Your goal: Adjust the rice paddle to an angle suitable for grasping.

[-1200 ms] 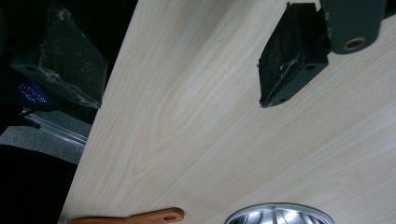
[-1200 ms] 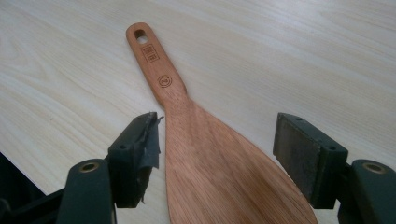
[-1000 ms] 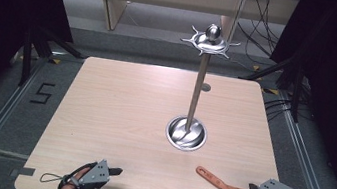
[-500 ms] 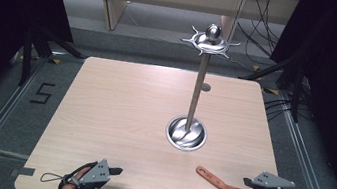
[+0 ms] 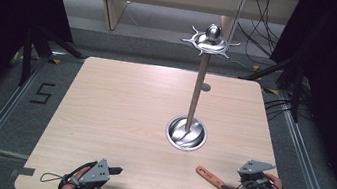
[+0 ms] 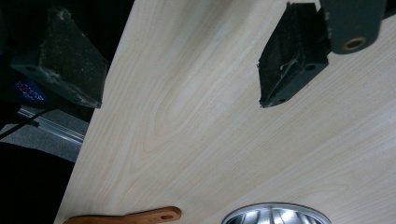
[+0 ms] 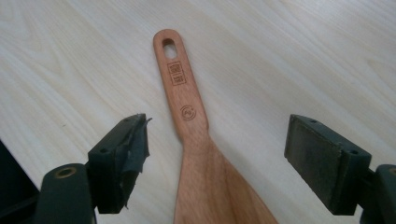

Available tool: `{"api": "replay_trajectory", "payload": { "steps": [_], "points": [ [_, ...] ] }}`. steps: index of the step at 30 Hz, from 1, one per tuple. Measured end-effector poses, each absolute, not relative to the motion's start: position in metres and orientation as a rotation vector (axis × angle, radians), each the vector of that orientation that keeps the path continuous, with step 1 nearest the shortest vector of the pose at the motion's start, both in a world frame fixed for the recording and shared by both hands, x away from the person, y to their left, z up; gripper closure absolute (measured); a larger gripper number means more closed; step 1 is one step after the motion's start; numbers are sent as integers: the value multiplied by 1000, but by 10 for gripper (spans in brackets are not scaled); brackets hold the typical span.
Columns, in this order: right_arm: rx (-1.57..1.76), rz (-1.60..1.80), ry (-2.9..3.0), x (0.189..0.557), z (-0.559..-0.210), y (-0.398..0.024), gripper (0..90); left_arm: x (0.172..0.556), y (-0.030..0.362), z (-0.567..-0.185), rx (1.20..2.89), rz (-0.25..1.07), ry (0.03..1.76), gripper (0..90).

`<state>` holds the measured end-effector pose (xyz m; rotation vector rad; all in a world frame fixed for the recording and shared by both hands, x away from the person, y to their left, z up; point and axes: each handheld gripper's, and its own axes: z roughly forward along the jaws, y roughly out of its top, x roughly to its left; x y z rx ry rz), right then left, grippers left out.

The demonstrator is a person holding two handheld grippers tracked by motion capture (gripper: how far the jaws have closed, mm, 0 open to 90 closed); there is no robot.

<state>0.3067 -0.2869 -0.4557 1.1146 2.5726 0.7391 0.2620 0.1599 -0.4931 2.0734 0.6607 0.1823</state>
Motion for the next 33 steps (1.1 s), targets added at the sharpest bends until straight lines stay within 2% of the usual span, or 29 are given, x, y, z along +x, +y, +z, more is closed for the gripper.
{"api": "replay_trajectory", "payload": {
  "steps": [1,2,7,12,18,21,33],
  "points": [
    [1097,732,2581,309,-457,-285,242,261,158,-494,2038,156,666,148],
    [1066,727,2585,311,-459,-283,250,262,159,-494,2065,187,660,148],
    [1072,644,2637,316,-458,-275,252,262,160,-493,2070,164,653,148],
    [1034,588,2696,322,-461,-264,294,263,160,-493,2057,184,640,148],
    [982,496,2763,329,-463,-252,363,261,159,-494,2053,162,658,148],
    [985,482,2786,332,-466,-248,426,263,161,-492,2082,172,629,148],
    [960,397,2853,343,-471,-241,520,262,158,-494,2048,167,647,148]
  ]
}}
